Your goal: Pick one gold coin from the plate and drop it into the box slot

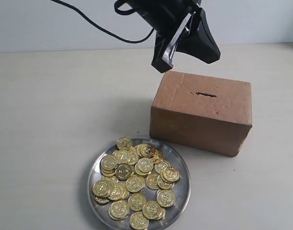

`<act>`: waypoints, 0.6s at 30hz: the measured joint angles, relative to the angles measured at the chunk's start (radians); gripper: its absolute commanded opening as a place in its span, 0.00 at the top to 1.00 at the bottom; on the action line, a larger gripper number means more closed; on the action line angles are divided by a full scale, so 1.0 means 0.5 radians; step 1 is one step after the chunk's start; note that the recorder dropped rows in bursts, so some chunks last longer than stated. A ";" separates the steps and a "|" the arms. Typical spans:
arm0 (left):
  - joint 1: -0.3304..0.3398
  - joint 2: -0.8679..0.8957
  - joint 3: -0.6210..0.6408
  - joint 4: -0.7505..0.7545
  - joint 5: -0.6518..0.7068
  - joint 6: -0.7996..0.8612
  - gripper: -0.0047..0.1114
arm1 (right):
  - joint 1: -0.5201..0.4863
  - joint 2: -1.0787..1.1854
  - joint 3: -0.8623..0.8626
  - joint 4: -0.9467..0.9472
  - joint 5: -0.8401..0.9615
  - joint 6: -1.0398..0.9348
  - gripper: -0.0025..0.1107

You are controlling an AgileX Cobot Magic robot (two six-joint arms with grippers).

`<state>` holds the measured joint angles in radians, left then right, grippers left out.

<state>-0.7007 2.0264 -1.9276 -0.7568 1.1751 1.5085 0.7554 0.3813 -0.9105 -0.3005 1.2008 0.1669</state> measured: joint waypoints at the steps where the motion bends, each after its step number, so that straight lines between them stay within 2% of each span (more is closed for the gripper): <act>1: -0.032 -0.085 0.066 0.000 0.040 -0.030 0.96 | 0.000 -0.081 0.147 -0.005 -0.119 -0.013 0.34; 4: -0.119 -0.257 0.285 0.000 0.060 -0.054 0.96 | 0.000 -0.253 0.449 -0.008 -0.547 -0.023 0.34; 7: -0.226 -0.539 0.649 0.000 -0.020 -0.058 0.96 | 0.000 -0.355 0.807 -0.024 -0.947 -0.040 0.34; 8: -0.239 -0.590 0.710 -0.010 -0.040 -0.058 0.96 | 0.000 -0.355 0.874 -0.030 -1.014 -0.041 0.34; 10: -0.262 -0.827 0.992 -0.116 -0.117 -0.058 0.96 | 0.000 -0.355 1.083 -0.052 -1.212 -0.044 0.34; 18: -0.270 -1.678 1.596 -0.291 -0.379 -0.041 0.96 | 0.000 -0.355 1.195 0.017 -1.328 -0.044 0.34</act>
<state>-0.8357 1.1873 -1.1296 -0.9026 0.9856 1.4879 0.7554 0.2038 -0.3131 -0.2918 0.5368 0.1451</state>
